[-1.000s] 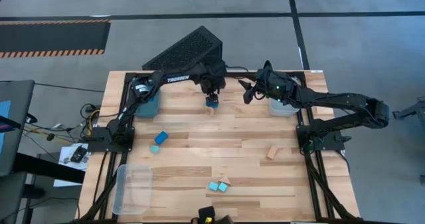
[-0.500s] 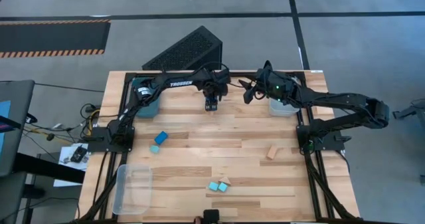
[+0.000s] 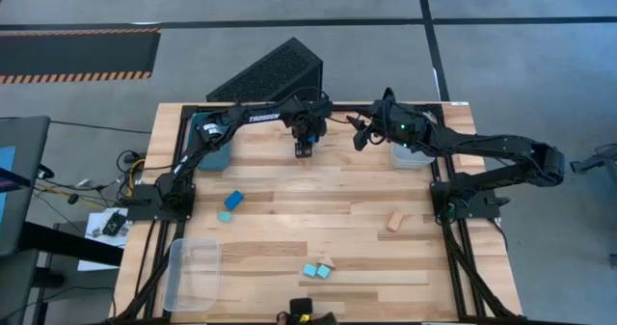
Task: Sort & place blocks by color
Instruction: Put the right blue block into the blue bin
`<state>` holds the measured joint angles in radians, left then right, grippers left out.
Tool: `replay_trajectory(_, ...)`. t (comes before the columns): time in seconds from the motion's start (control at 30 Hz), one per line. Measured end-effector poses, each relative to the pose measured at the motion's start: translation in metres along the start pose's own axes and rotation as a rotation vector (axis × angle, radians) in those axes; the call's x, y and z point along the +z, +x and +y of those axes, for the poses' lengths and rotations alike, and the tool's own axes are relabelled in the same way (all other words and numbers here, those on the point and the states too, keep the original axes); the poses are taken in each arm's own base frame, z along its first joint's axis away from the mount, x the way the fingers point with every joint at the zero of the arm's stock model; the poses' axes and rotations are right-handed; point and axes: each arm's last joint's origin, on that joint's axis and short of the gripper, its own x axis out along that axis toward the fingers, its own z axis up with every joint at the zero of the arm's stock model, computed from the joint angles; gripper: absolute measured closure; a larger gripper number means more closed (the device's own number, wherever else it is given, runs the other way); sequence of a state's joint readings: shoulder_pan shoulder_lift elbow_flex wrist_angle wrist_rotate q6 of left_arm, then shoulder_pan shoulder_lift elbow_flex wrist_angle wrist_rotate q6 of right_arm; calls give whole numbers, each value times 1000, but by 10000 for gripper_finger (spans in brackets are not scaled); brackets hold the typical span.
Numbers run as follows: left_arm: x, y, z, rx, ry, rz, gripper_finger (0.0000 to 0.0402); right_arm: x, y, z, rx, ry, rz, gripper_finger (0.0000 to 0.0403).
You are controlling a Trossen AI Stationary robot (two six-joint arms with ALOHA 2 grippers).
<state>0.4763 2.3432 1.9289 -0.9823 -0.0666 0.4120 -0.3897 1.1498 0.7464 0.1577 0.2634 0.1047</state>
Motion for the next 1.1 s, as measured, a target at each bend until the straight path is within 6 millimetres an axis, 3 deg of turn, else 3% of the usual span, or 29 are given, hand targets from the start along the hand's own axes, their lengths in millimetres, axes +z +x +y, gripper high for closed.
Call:
replay_trajectory(0.23, -5, -3, 6, 67, -100, 44, 311, 0, 0, 1, 6, -5, 1, 212)
replay_trajectory(0.37, -9, -16, 10, 85, -183, 45, 312, 0, -1, 4, 17, -13, 1, 212)
replay_trajectory(0.57, -15, -62, 12, 181, -233, -11, 300, -1, -2, 10, 38, -39, 1, 212)
replay_trajectory(0.67, -28, -82, 9, 221, -258, -46, 301, -1, -3, 12, 48, -47, 2, 212)
replay_trajectory(0.83, -71, -99, -1, 262, -338, -116, 307, -4, -4, 15, 58, -55, 21, 212)
replay_trajectory(1.1, -163, -130, -38, 412, -514, -161, 301, -4, -4, 15, 60, -44, 23, 212)
